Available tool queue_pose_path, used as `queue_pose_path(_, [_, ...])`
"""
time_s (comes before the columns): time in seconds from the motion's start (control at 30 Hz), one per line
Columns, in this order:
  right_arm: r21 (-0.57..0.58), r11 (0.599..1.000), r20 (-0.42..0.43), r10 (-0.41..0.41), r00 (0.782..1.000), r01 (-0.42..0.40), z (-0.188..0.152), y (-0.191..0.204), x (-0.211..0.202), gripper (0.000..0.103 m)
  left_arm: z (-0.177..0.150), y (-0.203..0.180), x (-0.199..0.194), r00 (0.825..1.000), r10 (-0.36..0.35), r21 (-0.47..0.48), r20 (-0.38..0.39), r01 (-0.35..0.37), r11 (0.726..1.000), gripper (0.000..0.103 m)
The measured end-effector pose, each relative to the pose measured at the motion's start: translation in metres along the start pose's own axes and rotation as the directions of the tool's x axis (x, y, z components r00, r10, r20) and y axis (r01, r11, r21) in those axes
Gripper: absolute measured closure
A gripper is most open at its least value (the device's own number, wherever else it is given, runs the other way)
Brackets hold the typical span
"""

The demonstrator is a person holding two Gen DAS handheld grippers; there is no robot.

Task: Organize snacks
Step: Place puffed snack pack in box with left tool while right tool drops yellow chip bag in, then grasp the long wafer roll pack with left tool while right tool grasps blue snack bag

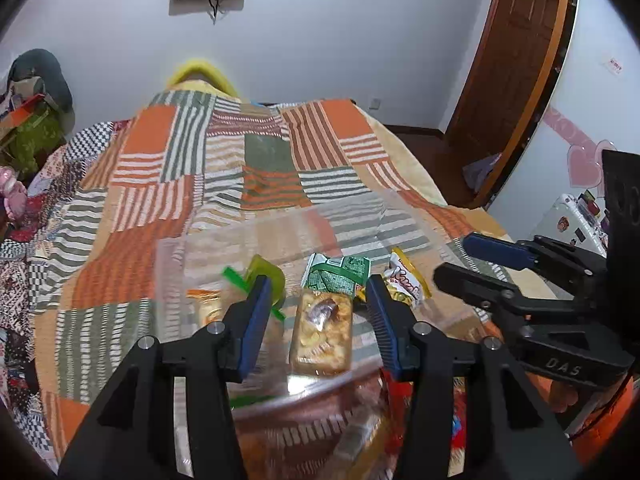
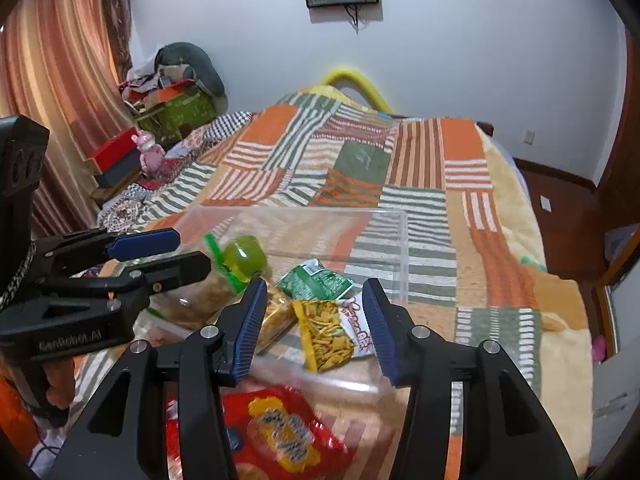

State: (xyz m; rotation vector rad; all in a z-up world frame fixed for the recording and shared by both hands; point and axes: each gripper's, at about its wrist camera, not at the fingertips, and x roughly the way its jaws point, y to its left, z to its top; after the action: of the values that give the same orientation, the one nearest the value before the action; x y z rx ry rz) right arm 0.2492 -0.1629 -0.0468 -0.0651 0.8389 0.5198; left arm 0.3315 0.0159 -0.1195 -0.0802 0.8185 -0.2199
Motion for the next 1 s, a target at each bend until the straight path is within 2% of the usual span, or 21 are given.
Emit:
queue_pose_path(0.3, [-0.030,1.000,0.059,-0.007,0.998,0.008,-0.021,0.027,-0.058,0.048,-0.035,0.004,-0.076,0.998,0.047,0.014,0.046,-0.047,0.999,0.048])
queue_pose_path(0.5, [-0.019,1.000,0.029,0.023,0.999,-0.023,-0.054,0.047,-0.079,0.041,-0.084,0.013,-0.107,0.997,0.074,0.017,0.011,-0.074,0.997,0.046])
queue_pose_path(0.7, [0.001,0.999,-0.039,0.054,0.998,-0.054,-0.088,0.069,-0.073,0.025,-0.138,0.027,-0.104,0.994,0.078,0.000,-0.071,-0.079,0.997,0.046])
queue_pose_path(0.83, [0.015,0.998,-0.106,0.069,0.992,-0.068,-0.105,0.083,-0.053,0.024,-0.167,0.033,-0.095,0.989,0.080,-0.004,-0.125,-0.081,0.997,0.046])
queue_pose_path(1.0, [0.030,0.997,-0.181,0.076,0.980,-0.072,-0.119,0.093,-0.031,0.020,-0.193,0.034,-0.085,0.985,0.024,-0.037,-0.171,-0.031,0.999,0.046])
